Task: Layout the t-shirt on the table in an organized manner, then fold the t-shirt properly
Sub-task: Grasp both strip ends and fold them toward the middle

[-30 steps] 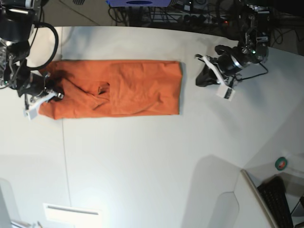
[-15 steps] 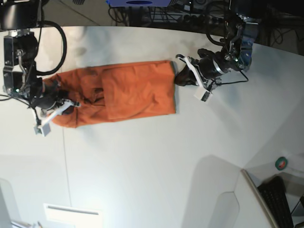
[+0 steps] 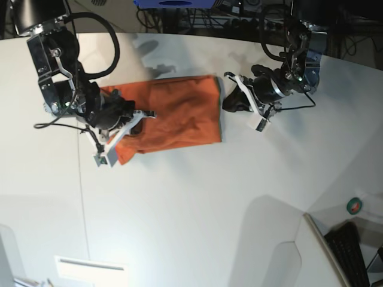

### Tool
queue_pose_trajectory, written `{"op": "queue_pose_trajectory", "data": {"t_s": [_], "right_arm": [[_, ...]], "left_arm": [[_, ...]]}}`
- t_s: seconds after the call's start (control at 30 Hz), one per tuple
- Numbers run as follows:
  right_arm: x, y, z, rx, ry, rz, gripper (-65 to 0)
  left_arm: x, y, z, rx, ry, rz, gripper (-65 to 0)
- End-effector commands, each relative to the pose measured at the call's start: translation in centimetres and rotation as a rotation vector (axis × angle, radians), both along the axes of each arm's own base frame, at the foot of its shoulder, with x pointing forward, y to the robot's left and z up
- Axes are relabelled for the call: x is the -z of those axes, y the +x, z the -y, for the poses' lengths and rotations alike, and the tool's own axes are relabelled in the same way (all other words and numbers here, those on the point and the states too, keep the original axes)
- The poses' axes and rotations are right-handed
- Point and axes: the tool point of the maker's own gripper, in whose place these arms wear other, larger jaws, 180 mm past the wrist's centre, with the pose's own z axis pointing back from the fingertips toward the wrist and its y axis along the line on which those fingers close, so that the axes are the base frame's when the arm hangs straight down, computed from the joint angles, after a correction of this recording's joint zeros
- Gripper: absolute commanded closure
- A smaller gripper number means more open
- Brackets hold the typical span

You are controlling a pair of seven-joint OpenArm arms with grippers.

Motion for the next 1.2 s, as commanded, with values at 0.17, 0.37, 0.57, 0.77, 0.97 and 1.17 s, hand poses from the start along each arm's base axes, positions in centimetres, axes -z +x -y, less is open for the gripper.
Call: {"op": "queue_pose_trajectory", "data": {"t_s": [0.17,0.37,0.57,0.77,0.97,1.17], "right_arm": [[-2.1,1.1,-1.9,-0.008,0.055,0.061,0.0],[-2.3,1.0,-2.5,-0.008,0.071,0.061,0.0],[-2.7,1.3,-3.6,-0.006,0.097,0.066,0.0],[-2.6,0.1,-5.7,-0.078,0.104,0.059,0.0],[-2.6,0.0,-6.6,-0.088,0.118,0.053,0.0],[-1.4,-1.1,-7.5,-0.107,0.12,0.01,0.0]], "left_arm": [[-1.1,1.1,0.1,-0.005,-0.023,0.044,0.0],[-1.2,1.3,0.1,-0.005,-0.023,0.047,0.0],[-1.2,1.3,0.1,-0.005,-0.023,0.047,0.0],[-1.3,1.3,0.2,-0.004,-0.023,0.048,0.0],[-1.2,1.3,0.1,-0.006,-0.023,0.047,0.0],[-1.2,1.3,0.1,-0.006,-0.023,0.047,0.0]]}}
